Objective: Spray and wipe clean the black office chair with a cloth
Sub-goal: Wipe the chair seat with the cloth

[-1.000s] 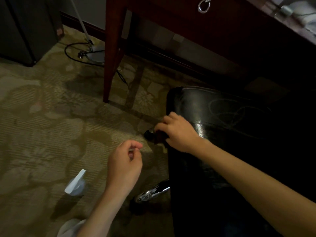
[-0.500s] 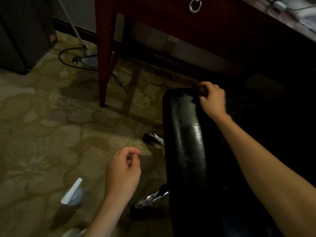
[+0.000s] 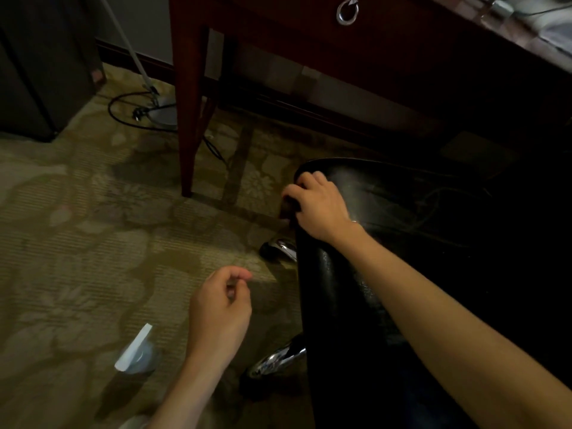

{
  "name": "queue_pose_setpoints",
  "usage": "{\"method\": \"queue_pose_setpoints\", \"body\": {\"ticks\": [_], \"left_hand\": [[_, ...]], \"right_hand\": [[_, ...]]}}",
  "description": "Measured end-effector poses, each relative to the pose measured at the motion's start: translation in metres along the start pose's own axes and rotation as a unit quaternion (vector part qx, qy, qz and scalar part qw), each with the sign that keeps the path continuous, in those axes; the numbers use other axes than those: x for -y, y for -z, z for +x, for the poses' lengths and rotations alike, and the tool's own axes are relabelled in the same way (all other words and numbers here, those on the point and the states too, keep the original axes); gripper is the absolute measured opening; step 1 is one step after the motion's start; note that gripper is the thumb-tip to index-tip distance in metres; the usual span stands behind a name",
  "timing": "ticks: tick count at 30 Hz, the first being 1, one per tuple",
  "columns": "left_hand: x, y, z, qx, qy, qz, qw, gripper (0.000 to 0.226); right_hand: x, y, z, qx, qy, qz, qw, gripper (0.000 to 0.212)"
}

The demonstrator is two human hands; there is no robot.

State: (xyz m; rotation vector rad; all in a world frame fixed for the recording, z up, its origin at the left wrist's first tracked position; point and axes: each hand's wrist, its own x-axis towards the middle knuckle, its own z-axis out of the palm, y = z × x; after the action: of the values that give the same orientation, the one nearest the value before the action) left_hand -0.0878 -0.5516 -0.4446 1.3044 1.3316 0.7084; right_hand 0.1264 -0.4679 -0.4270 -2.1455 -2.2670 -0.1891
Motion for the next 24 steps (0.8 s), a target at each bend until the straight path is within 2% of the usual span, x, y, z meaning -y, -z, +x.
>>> {"method": "queue_pose_setpoints", "body": {"ticks": [2,5,8,10,12,14,15,17,19,20,22,24], "left_hand": [[-0.001,0.001,-0.001,0.000,-0.002,-0.001,1.000,0.025],[-0.001,0.004,0.000,-0.001,-0.001,-0.006,1.000,0.025],[-0.003,0.005,0.000,0.002,0.000,-0.003,1.000,0.025],[-0.003,0.005,0.000,0.004,-0.003,0.002,1.000,0.026],[-0.003,0.004,0.000,0.007,-0.003,0.004,1.000,0.024],[-0.004,0.004,-0.001,0.008,0.001,-0.002,1.000,0.024],[-0.004,0.005,-0.001,0.007,0.003,-0.002,1.000,0.024],[-0.004,0.004,-0.001,0.003,0.003,0.004,1.000,0.025],[-0.002,0.004,-0.001,-0.003,-0.007,0.008,1.000,0.025],[-0.001,0.004,-0.001,-0.005,-0.013,0.011,1.000,0.026],[0.002,0.003,0.000,-0.004,-0.021,0.017,1.000,0.027],[0.006,0.004,0.002,-0.008,-0.034,0.029,0.999,0.026]], "right_hand": [[-0.021,0.004,-0.009,-0.016,-0.024,0.014,0.999,0.047],[-0.065,0.013,-0.024,-0.080,-0.154,0.084,0.981,0.049],[-0.106,0.020,-0.049,-0.111,-0.343,0.116,0.926,0.043],[-0.112,0.027,-0.053,-0.112,-0.407,0.125,0.898,0.038],[-0.090,0.037,-0.045,-0.156,-0.374,0.129,0.905,0.035],[-0.046,0.042,-0.035,-0.189,-0.263,0.133,0.937,0.038],[-0.022,0.040,-0.032,-0.181,-0.205,0.137,0.952,0.042],[0.015,0.027,-0.032,-0.113,-0.108,0.106,0.982,0.045],[0.026,0.012,-0.037,-0.022,-0.047,0.040,0.998,0.045],[0.022,0.010,-0.041,0.003,-0.025,0.014,1.000,0.044],[0.001,0.015,-0.052,-0.006,-0.022,0.013,1.000,0.048],[-0.031,0.023,-0.070,-0.045,-0.093,0.056,0.993,0.051]]}}
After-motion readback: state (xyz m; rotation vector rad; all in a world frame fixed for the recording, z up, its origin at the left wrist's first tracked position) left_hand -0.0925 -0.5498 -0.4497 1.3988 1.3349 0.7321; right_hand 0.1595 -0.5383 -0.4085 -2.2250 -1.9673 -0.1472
